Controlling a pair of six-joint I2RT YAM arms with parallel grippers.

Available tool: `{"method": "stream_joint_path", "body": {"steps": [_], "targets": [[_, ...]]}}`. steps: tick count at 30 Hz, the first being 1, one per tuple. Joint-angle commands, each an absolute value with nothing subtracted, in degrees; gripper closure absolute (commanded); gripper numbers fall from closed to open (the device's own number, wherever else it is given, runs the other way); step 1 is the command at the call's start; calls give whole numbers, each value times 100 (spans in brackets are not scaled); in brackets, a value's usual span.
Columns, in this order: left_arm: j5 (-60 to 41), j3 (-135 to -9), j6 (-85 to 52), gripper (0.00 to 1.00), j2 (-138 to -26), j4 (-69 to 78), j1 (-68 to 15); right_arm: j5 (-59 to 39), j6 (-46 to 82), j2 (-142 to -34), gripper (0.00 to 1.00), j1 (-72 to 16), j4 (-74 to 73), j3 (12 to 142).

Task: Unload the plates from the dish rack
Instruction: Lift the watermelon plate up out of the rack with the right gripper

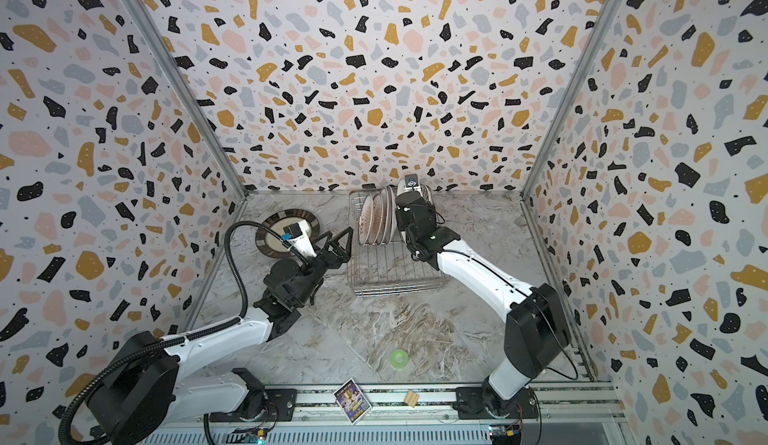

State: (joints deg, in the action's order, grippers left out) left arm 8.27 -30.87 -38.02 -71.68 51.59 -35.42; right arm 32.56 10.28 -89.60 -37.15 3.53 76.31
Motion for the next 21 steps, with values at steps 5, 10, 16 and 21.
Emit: {"method": "stream_joint_path", "body": {"steps": [5, 10, 16, 21], "targets": [[550, -3570, -3709, 0, -7407, 5179, -3567, 3517, 1012, -7725, 85, -3674, -590, 6908], [274, -3798, -3720, 0, -7585, 5056, -3573, 3201, 1167, -7072, 86, -3604, -851, 6262], [-62, -3973, -3404, 0, -7548, 4824, -3571, 1360, 1792, -6432, 86, -2794, -1098, 5602], [-398, -3974, -3201, 0, -7479, 4694, -3569, 126, 2255, -6029, 86, -2159, -1441, 5087]]}}
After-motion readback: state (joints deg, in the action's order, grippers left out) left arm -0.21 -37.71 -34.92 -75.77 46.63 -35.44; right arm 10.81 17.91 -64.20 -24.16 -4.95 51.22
